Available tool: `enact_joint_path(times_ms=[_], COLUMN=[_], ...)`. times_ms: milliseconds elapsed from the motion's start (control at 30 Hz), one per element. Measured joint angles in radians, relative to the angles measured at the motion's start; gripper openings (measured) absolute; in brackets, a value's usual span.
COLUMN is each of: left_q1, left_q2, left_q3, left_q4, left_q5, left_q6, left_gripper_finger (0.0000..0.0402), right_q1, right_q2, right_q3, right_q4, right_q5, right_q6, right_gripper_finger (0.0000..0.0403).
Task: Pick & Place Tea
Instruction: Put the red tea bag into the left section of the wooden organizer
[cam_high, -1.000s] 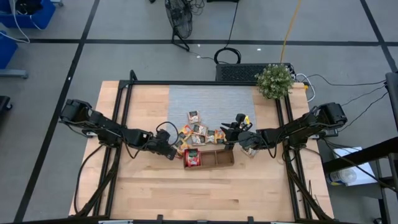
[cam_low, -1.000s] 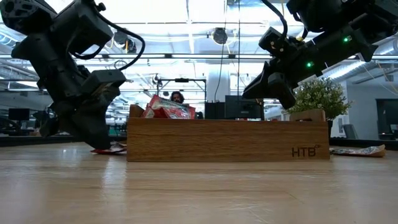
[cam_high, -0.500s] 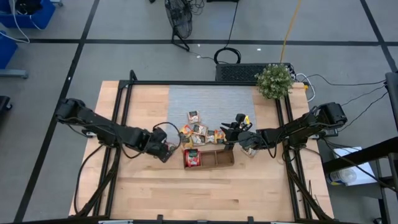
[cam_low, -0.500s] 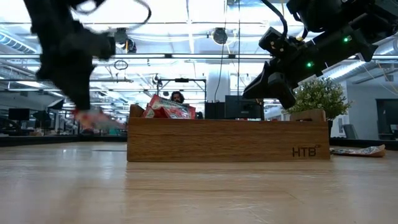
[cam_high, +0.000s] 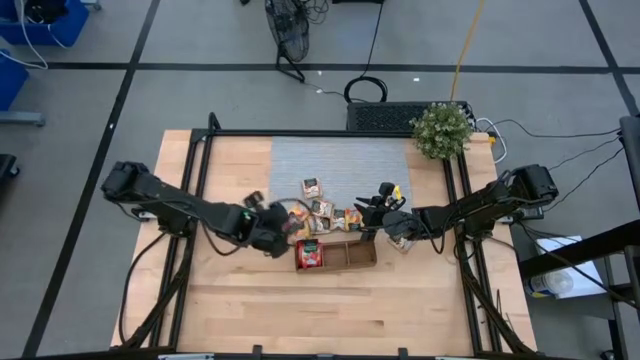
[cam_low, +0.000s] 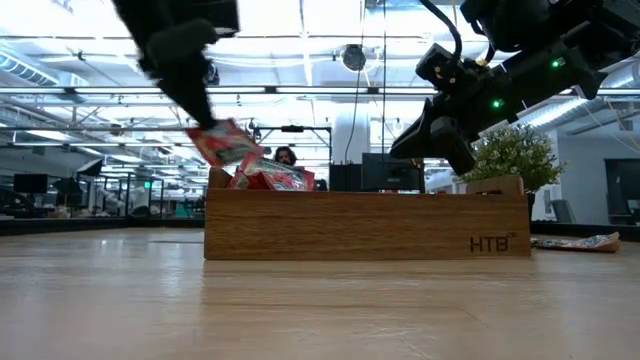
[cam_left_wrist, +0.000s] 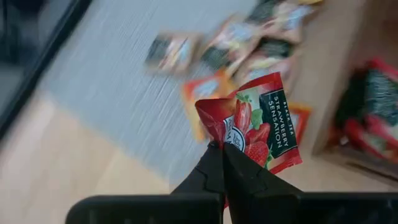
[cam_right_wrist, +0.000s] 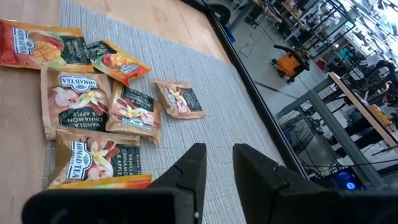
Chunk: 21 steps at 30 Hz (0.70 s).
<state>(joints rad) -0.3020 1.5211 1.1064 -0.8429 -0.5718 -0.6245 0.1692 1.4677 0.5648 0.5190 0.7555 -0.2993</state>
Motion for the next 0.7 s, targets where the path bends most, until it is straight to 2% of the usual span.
enact_joint_path(times_ms=[67, 167, 333, 700], left_q1=[-0.001, -0.001, -0.002, -0.048], left_q2=[0.051, 0.127, 0.207, 0.208], left_q3=[0.014, 0.056, 0.133, 0.278], left_q4=[0.062, 0.094, 0.082, 0.008], left_q5=[-0.005, -0.006, -0.001, 0.012], left_q6=[0.134, 0.214, 0.248, 0.252], left_gripper_finger=[0.0001, 0.0001, 0.0001, 0.0001], right_q1=[0.0, 0.0, 0.0, 0.0], right_q2=[0.0, 0.0, 0.0, 0.0], right_q3=[0.0, 0.0, 0.0, 0.0], right_q4=[0.0, 0.0, 0.0, 0.0], right_q5=[0.0, 0.001, 0.001, 0.001], right_q6=[0.0, 0.0, 0.0, 0.0], right_gripper_finger=[0.007, 0.007, 0.007, 0.007])
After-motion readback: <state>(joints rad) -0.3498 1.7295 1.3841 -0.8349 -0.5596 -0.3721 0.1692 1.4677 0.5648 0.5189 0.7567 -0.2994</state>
